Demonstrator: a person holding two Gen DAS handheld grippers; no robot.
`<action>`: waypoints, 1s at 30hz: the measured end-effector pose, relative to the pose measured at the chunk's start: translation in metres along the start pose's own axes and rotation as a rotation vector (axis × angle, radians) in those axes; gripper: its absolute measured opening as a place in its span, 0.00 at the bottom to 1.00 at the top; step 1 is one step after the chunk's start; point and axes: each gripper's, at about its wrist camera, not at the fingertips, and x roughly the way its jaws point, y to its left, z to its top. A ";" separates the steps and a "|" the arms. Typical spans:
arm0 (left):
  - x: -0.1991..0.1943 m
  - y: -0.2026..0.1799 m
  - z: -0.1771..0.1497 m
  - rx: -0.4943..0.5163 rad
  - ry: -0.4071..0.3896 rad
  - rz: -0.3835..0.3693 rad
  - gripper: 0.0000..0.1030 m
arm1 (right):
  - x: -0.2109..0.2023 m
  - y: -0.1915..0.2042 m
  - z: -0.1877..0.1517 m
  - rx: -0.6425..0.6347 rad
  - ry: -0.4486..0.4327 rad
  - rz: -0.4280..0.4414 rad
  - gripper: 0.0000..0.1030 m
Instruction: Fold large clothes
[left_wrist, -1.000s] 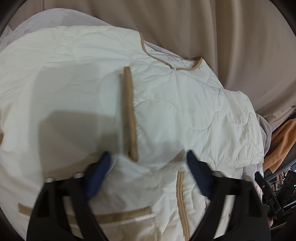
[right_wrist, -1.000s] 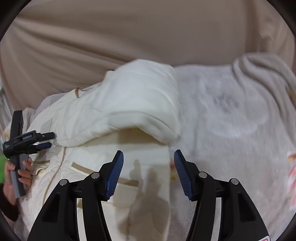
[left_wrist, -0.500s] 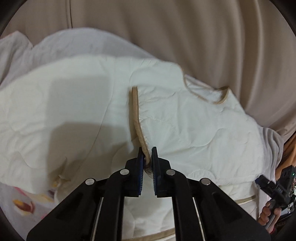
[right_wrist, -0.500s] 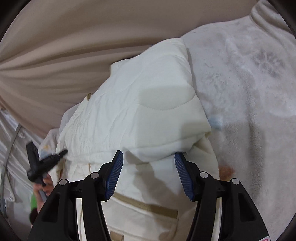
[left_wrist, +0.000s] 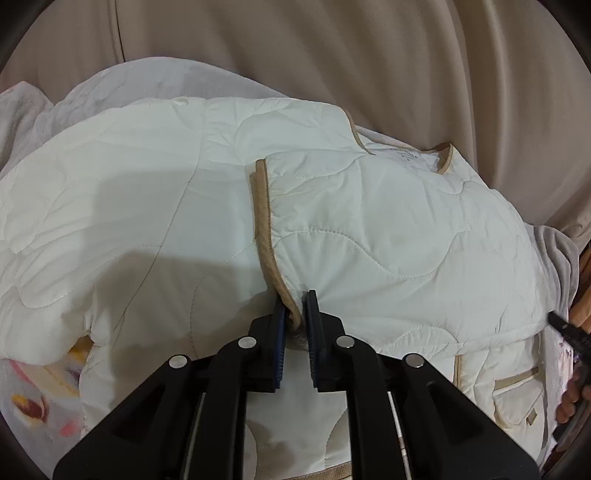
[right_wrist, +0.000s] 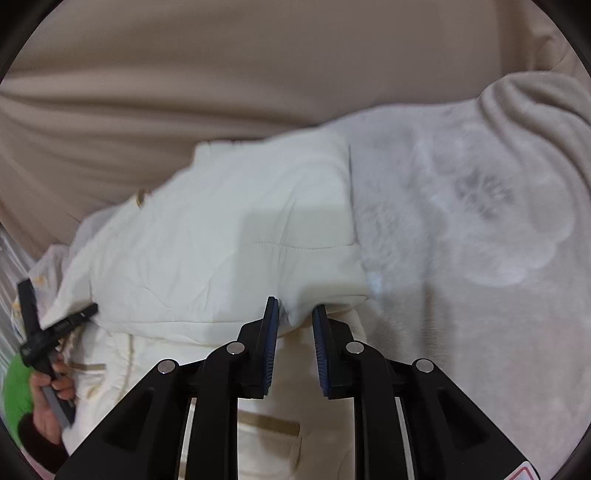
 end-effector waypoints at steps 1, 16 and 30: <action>0.001 -0.001 0.000 0.007 -0.001 0.008 0.11 | -0.012 0.003 0.003 -0.002 -0.043 -0.019 0.16; 0.003 0.008 -0.002 -0.029 -0.032 -0.002 0.15 | 0.041 0.058 0.004 -0.209 -0.076 -0.205 0.13; -0.177 0.198 -0.023 -0.412 -0.215 0.360 0.74 | -0.040 0.085 -0.082 -0.275 -0.015 -0.043 0.20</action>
